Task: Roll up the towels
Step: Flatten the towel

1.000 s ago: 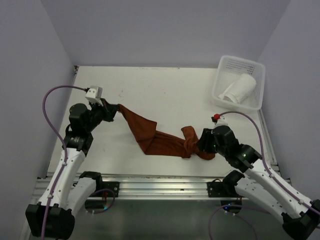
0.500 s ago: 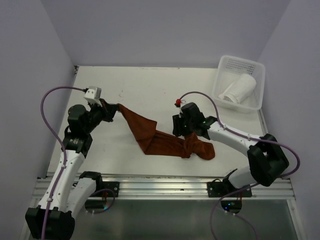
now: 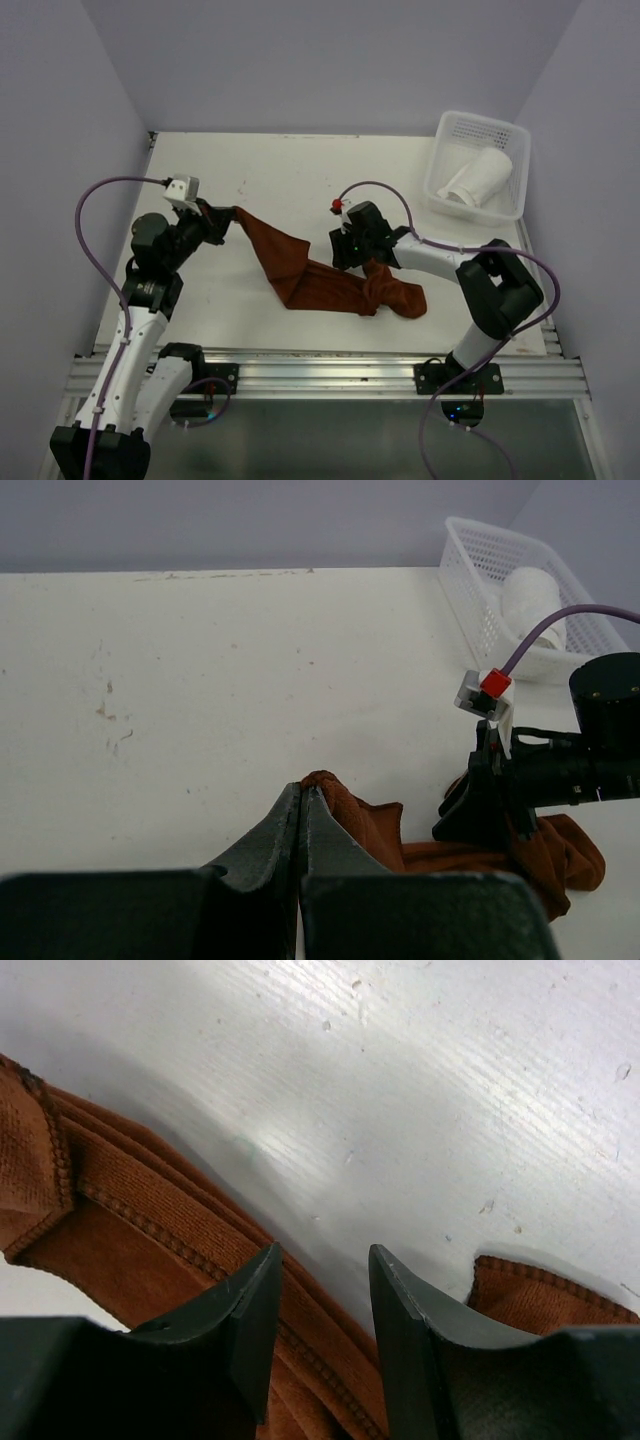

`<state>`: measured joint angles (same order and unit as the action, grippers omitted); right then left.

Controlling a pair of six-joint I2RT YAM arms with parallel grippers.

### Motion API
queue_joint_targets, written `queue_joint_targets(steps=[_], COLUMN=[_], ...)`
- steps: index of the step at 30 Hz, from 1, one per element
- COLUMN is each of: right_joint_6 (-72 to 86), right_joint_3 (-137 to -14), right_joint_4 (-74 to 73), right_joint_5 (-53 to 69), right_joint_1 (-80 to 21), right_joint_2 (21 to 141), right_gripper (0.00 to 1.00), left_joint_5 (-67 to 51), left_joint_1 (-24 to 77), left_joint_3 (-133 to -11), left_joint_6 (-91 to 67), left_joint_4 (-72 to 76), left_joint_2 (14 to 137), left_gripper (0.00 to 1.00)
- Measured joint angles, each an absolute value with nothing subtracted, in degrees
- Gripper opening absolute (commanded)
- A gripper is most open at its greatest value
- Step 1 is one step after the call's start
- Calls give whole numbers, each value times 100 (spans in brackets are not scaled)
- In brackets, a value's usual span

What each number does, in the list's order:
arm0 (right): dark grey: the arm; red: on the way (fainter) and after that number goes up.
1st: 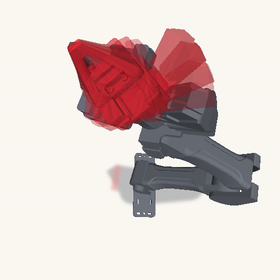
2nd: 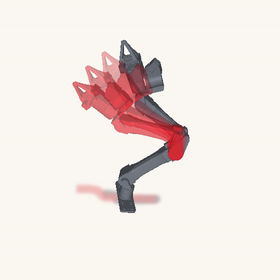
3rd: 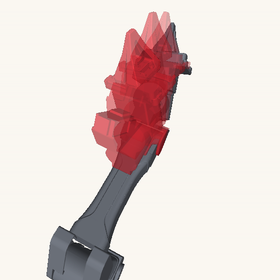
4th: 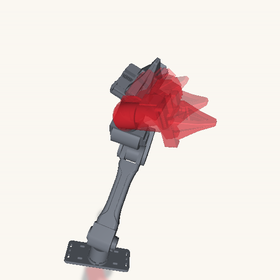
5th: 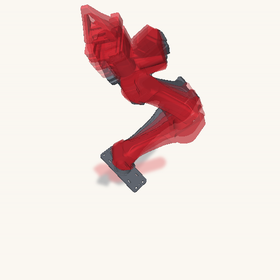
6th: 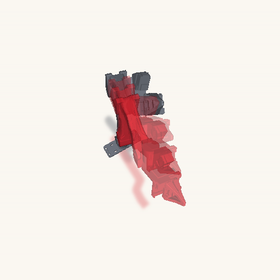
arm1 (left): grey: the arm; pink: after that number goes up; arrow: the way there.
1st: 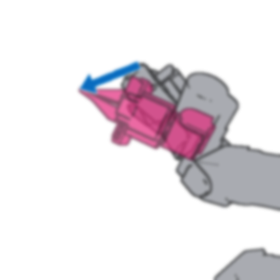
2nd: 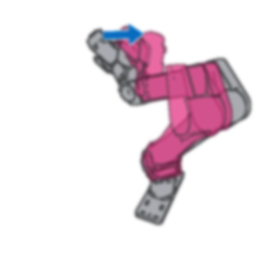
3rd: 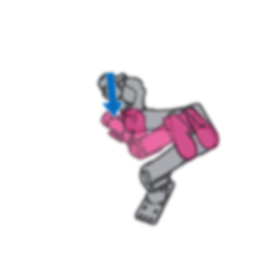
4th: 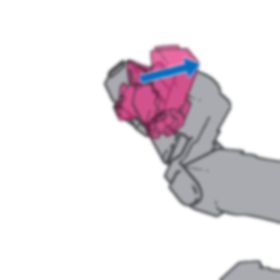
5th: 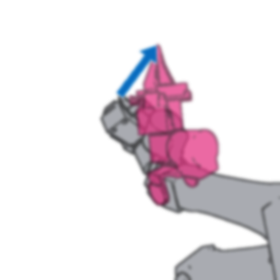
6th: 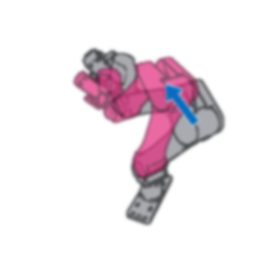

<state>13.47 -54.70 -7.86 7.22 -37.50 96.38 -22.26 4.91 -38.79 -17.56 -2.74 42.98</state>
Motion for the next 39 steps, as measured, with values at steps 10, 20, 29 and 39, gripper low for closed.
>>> queue_joint_targets(steps=[10,20,29,39], right_joint_6=[1341,1496,1433,1249], right_joint_3=[-5435,-5146,-5258,-5201], right_joint_4=[-543,-93,-152,-340], right_joint_5=[1111,1601,1719,1120], right_joint_1=[-3750,-3750,-3754,-3824], right_joint_2=[9636,9636,9638,9638], right_gripper=[43,40,47,45], left_joint_5=[-1769,-1205,-958,-670], left_joint_1=[493,493,493,493], left_joint_3=[-4110,-4729,-5352,-5496], left_joint_6=[-1778,-1796,-1793,-1793], left_joint_4=[-408,-569,-709,-860], left_joint_2=[4204,4171,4324,4355], left_gripper=[0,0,0,0])
